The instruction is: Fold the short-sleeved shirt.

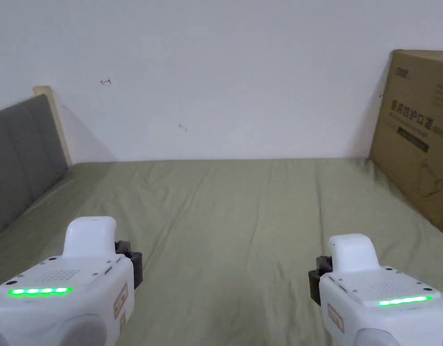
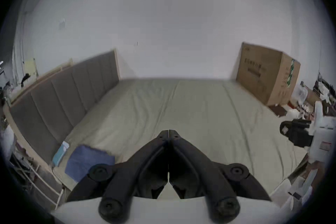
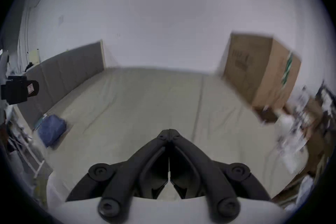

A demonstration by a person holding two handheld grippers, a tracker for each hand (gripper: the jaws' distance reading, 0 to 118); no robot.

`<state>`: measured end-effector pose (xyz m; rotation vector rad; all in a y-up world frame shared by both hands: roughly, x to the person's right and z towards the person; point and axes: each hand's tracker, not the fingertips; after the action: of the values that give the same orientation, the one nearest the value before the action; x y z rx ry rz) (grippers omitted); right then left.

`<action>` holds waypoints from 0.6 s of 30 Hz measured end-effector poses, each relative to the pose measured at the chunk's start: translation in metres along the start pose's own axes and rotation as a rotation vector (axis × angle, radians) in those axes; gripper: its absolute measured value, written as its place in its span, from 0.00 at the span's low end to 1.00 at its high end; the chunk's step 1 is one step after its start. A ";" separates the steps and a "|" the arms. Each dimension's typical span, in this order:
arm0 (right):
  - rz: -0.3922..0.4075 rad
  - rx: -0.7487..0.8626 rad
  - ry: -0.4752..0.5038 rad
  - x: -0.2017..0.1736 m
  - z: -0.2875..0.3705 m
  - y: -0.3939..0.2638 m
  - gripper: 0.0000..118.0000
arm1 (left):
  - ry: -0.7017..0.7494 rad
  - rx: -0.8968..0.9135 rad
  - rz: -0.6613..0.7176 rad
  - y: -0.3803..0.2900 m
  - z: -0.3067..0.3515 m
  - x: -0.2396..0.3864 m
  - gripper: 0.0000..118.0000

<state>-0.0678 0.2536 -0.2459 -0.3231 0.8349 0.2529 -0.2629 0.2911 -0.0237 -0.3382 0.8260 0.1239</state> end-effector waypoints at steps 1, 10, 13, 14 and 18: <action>0.002 0.046 -0.017 -0.001 0.009 0.013 0.00 | 0.023 0.050 -0.009 0.007 0.010 0.009 0.00; -0.039 0.222 -0.080 -0.004 0.055 0.048 0.00 | 0.033 0.195 -0.024 0.031 0.042 0.042 0.00; -0.043 0.223 -0.069 -0.004 0.056 0.042 0.00 | 0.047 0.207 -0.043 0.025 0.047 0.046 0.00; -0.051 0.223 -0.071 -0.005 0.057 0.041 0.00 | 0.045 0.213 -0.047 0.023 0.048 0.047 0.00; -0.049 0.226 -0.080 -0.006 0.058 0.041 0.00 | 0.019 0.215 -0.042 0.018 0.049 0.053 0.00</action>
<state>-0.0457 0.3125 -0.2121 -0.1209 0.7676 0.1230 -0.1975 0.3238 -0.0364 -0.1540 0.8418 -0.0081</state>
